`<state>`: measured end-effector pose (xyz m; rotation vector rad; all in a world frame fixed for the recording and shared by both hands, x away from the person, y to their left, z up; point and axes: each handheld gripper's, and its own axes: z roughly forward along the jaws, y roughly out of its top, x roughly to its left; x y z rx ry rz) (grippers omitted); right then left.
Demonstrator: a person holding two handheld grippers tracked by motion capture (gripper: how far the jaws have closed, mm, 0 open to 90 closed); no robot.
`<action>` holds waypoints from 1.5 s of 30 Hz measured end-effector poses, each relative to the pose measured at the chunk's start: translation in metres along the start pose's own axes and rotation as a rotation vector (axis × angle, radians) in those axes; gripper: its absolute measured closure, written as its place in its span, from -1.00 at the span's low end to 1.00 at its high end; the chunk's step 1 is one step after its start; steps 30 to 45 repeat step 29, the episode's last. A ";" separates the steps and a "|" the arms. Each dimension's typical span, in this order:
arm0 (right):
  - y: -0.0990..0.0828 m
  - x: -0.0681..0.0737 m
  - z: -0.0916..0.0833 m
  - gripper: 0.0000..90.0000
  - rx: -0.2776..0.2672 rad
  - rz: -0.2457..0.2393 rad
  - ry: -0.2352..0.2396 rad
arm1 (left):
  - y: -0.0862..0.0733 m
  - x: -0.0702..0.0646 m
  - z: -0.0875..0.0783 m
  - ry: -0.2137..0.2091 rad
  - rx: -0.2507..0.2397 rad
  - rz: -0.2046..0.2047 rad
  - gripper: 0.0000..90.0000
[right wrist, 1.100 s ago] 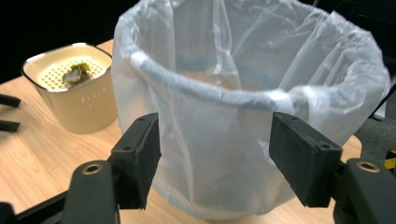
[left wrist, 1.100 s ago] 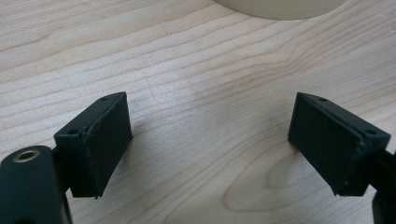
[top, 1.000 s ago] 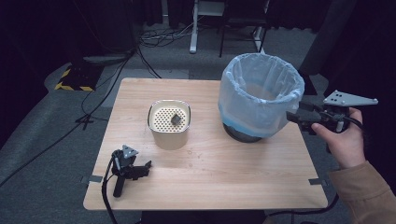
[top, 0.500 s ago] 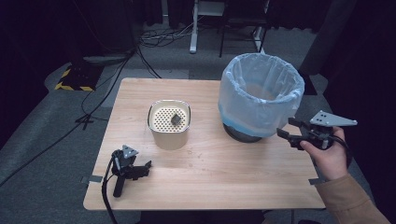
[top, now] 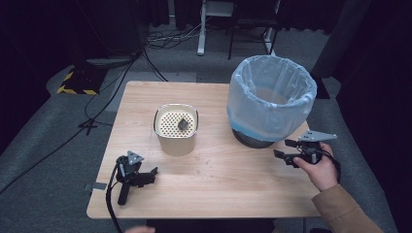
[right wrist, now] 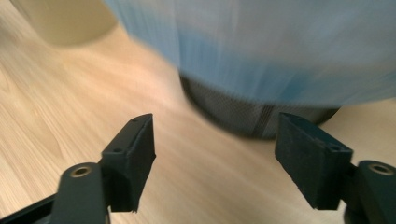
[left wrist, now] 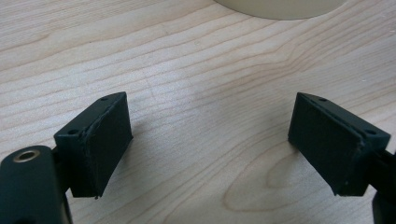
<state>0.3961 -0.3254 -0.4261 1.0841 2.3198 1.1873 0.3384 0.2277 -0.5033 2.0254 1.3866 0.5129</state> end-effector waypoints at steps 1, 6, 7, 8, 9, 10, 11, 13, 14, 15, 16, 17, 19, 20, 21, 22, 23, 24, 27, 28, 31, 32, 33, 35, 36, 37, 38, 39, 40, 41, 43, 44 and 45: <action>0.000 0.000 0.000 -0.37 0.000 0.000 0.000 | 0.000 0.000 0.000 0.000 0.000 0.000 -0.70; -0.021 0.001 0.022 -0.41 0.061 0.009 0.004 | 0.000 0.000 0.000 0.000 0.000 0.000 -0.70; -0.025 0.002 0.025 -0.41 0.068 0.015 -0.003 | 0.000 0.000 0.000 0.000 0.000 0.000 -0.70; -0.028 0.002 0.028 -0.44 0.083 0.011 -0.012 | 0.000 0.000 0.000 0.000 0.000 0.000 -0.70; -0.032 0.002 0.032 -0.45 0.098 0.009 -0.012 | 0.000 0.000 0.000 0.000 0.000 0.000 -0.70; -0.036 0.003 0.035 -0.45 0.107 0.020 -0.011 | 0.000 0.000 0.000 0.000 0.000 0.000 -0.70; -0.039 0.003 0.038 -0.47 0.124 0.032 -0.006 | 0.000 0.000 0.000 0.000 0.000 0.000 -0.70; -0.045 0.004 0.045 -0.55 0.167 0.034 -0.029 | 0.000 0.000 0.000 -0.001 -0.001 -0.001 -0.70; -0.048 0.004 0.048 -0.58 0.173 0.035 -0.042 | 0.000 0.000 0.000 0.000 -0.001 -0.001 -0.70; -0.052 0.005 0.050 -0.60 0.140 0.010 -0.057 | 0.000 0.000 0.000 0.000 0.000 0.000 -0.70; -0.055 0.006 0.052 -0.62 0.110 -0.026 -0.062 | 0.000 0.000 0.000 0.000 0.000 0.001 -0.70; -0.057 0.006 0.054 -0.65 0.093 -0.047 -0.061 | 0.000 0.000 0.000 0.000 0.001 0.001 -0.70; -0.056 0.005 0.054 -0.67 0.093 -0.050 -0.057 | 0.000 0.000 0.000 0.001 0.001 0.000 -0.70; -0.056 0.004 0.055 -0.68 0.097 -0.055 -0.050 | 0.000 0.000 0.000 0.001 0.001 0.000 -0.70; -0.056 0.004 0.055 -0.68 0.098 -0.057 -0.047 | 0.000 0.000 0.000 0.000 0.000 -0.001 -0.70; -0.056 0.004 0.055 -0.69 0.098 -0.058 -0.045 | 0.000 0.000 0.000 0.001 0.001 0.000 -0.70; -0.056 0.004 0.055 -0.69 0.100 -0.062 -0.042 | 0.000 0.000 0.000 0.001 0.001 0.000 -0.70; -0.056 0.003 0.054 -0.69 0.100 -0.067 -0.035 | 0.000 0.000 0.000 0.001 0.001 0.000 -0.70; -0.058 0.000 0.052 -0.69 0.093 -0.090 0.025 | 0.000 0.000 0.000 0.001 0.001 0.000 -0.70; -0.058 0.000 0.052 -0.69 0.093 -0.090 0.025 | 0.000 0.000 0.000 0.001 0.001 0.000 -0.70; -0.058 -0.002 0.051 -0.69 0.096 -0.108 0.035 | 0.000 0.000 0.000 0.001 0.001 0.000 -0.70; -0.058 -0.002 0.051 -0.69 0.096 -0.108 0.035 | 0.000 0.000 0.000 0.001 0.001 0.000 -0.70; -0.058 -0.002 0.051 -0.69 0.096 -0.108 0.035 | 0.000 0.000 0.000 0.001 0.001 0.000 -0.70; -0.058 -0.002 0.051 -0.69 0.096 -0.108 0.035 | 0.000 0.000 0.000 0.001 0.001 0.000 -0.70; -0.058 -0.002 0.051 -0.69 0.096 -0.108 0.035 | 0.000 0.000 0.000 0.001 0.001 0.000 -0.70; -0.058 -0.002 0.051 -0.69 0.096 -0.108 0.035 | 0.000 0.000 0.000 0.001 0.001 0.000 -0.70; -0.058 -0.002 0.051 -0.69 0.096 -0.108 0.035 | 0.000 0.000 0.000 0.001 0.001 0.000 -0.70; -0.058 -0.002 0.051 -0.69 0.096 -0.108 0.035 | 0.000 0.000 0.000 0.001 0.001 0.000 -0.70; -0.058 -0.002 0.051 -0.69 0.096 -0.108 0.035 | 0.000 0.000 0.000 0.001 0.001 0.000 -0.70; -0.058 -0.002 0.051 -0.69 0.096 -0.108 0.035 | 0.000 0.000 0.000 0.001 0.001 0.000 -0.70; -0.058 -0.002 0.051 -0.69 0.096 -0.108 0.035 | 0.000 0.000 0.000 0.001 0.001 0.000 -0.70; -0.058 -0.002 0.051 -0.69 0.096 -0.108 0.035 | 0.000 0.000 0.000 0.001 0.001 0.000 -0.70; -0.058 -0.002 0.051 -0.69 0.096 -0.108 0.035 | 0.000 0.000 0.000 0.001 0.001 0.000 -0.70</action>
